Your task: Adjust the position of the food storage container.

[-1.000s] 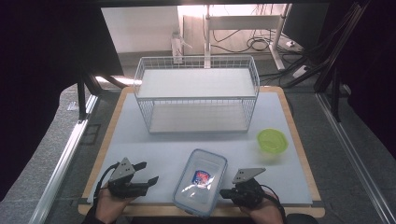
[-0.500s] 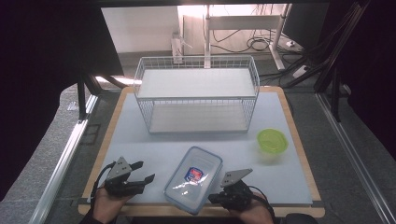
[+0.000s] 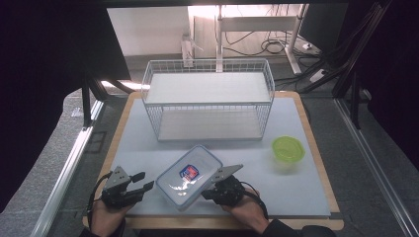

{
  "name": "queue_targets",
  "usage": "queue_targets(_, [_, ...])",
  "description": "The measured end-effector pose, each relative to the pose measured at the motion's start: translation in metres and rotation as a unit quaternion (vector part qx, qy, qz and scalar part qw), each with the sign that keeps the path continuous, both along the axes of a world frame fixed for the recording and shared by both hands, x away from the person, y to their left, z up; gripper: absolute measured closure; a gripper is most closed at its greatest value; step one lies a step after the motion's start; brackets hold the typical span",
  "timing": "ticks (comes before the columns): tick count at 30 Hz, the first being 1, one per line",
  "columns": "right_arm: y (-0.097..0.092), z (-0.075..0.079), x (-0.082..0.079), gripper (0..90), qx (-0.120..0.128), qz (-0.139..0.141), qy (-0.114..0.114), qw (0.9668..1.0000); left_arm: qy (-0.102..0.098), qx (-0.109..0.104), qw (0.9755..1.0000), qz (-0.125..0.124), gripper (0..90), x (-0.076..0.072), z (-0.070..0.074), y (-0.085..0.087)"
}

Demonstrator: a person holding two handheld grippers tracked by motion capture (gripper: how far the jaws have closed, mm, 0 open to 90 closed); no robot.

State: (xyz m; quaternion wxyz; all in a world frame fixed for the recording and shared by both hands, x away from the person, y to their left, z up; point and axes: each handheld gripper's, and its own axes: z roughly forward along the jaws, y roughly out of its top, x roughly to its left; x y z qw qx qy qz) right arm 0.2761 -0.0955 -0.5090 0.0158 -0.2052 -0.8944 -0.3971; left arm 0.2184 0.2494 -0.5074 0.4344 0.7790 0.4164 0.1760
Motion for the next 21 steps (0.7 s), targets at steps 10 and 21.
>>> queue_targets(10, [-0.051, 0.011, 0.030, 89.8, -0.032, -0.081, -0.061, 0.9943, 0.052, 0.047, 0.9966, -0.043, 85.0, -0.011, -0.005, -0.020])
queue_targets(21, [-0.043, 0.004, 0.072, 88.4, -0.023, -0.087, -0.074, 0.9932, 0.093, 0.050, 0.9933, -0.049, 83.0, 0.003, -0.015, -0.029])
